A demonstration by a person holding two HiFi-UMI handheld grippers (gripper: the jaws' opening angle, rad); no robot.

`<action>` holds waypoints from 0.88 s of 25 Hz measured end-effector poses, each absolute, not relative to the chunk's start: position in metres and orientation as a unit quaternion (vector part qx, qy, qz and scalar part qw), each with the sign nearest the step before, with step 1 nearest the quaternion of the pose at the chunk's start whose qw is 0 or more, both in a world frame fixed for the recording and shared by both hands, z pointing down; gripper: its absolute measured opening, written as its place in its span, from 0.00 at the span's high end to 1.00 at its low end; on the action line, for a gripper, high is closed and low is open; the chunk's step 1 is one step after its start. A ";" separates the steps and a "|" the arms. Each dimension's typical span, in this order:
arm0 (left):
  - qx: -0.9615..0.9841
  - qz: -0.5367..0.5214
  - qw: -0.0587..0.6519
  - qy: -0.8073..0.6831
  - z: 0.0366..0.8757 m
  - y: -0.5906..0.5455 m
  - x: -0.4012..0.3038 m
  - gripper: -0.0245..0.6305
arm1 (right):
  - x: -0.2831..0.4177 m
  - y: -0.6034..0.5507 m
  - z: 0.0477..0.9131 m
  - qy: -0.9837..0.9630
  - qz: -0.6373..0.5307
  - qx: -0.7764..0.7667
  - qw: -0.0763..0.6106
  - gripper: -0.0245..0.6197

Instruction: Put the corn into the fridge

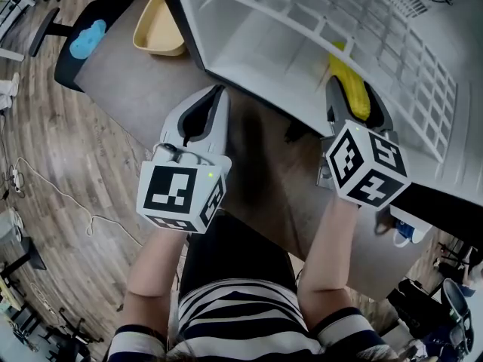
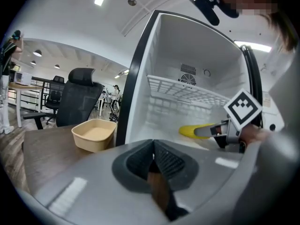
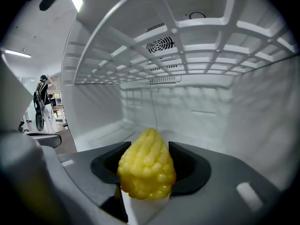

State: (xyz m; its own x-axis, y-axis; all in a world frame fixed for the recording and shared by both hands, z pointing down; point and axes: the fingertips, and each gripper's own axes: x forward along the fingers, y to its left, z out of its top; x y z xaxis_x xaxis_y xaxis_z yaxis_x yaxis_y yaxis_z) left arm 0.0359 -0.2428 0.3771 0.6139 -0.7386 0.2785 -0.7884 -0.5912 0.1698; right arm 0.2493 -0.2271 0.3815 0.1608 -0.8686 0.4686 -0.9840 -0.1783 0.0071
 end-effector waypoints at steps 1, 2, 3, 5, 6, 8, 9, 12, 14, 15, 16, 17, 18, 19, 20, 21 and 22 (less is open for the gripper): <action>0.888 0.089 0.140 -0.429 0.378 -0.244 0.037 0.96 | 0.249 -0.228 0.383 -0.621 0.183 0.744 0.164 0.56; 0.888 0.089 0.140 -0.429 0.378 -0.245 0.038 0.96 | 0.249 -0.228 0.384 -0.621 0.183 0.743 0.170 0.56; 0.888 0.089 0.140 -0.428 0.379 -0.246 0.039 0.96 | 0.250 -0.229 0.386 -0.621 0.183 0.742 0.176 0.56; 0.889 0.089 0.140 -0.427 0.379 -0.248 0.042 0.96 | 0.250 -0.230 0.387 -0.619 0.182 0.739 0.191 0.56; 0.889 0.089 0.141 -0.426 0.380 -0.249 0.043 0.96 | 0.251 -0.231 0.388 -0.619 0.181 0.738 0.200 0.56; 0.890 0.089 0.140 -0.425 0.380 -0.250 0.045 0.96 | 0.251 -0.231 0.390 -0.616 0.179 0.735 0.219 0.56; 0.891 0.090 0.139 -0.424 0.380 -0.251 0.046 0.96 | 0.251 -0.231 0.391 -0.615 0.176 0.734 0.229 0.56; 0.892 0.093 0.136 -0.420 0.380 -0.251 0.049 0.96 | 0.251 -0.231 0.395 -0.611 0.167 0.729 0.258 0.56; 0.893 0.095 0.134 -0.418 0.380 -0.251 0.051 0.96 | 0.252 -0.230 0.397 -0.610 0.162 0.725 0.274 0.56; 0.894 0.096 0.133 -0.417 0.380 -0.251 0.051 0.96 | 0.252 -0.230 0.399 -0.610 0.161 0.724 0.280 0.56; 0.894 0.097 0.132 -0.417 0.380 -0.252 0.051 0.96 | 0.253 -0.229 0.400 -0.609 0.161 0.722 0.286 0.56; 0.894 0.098 0.131 -0.417 0.380 -0.253 0.051 0.96 | 0.254 -0.229 0.402 -0.608 0.161 0.721 0.291 0.56; 0.894 0.098 0.130 -0.417 0.381 -0.253 0.051 0.96 | 0.254 -0.229 0.403 -0.607 0.162 0.720 0.294 0.56; 0.894 0.099 0.129 -0.418 0.381 -0.254 0.051 0.96 | 0.254 -0.229 0.404 -0.607 0.162 0.719 0.297 0.56; 0.894 0.100 0.129 -0.418 0.381 -0.254 0.051 0.96 | 0.255 -0.229 0.405 -0.607 0.162 0.718 0.299 0.56; 0.894 0.100 0.129 -0.418 0.382 -0.255 0.052 0.96 | 0.255 -0.229 0.406 -0.607 0.160 0.718 0.300 0.56; 0.893 0.100 0.128 -0.418 0.382 -0.255 0.052 0.96 | 0.256 -0.229 0.405 -0.605 0.157 0.720 0.302 0.56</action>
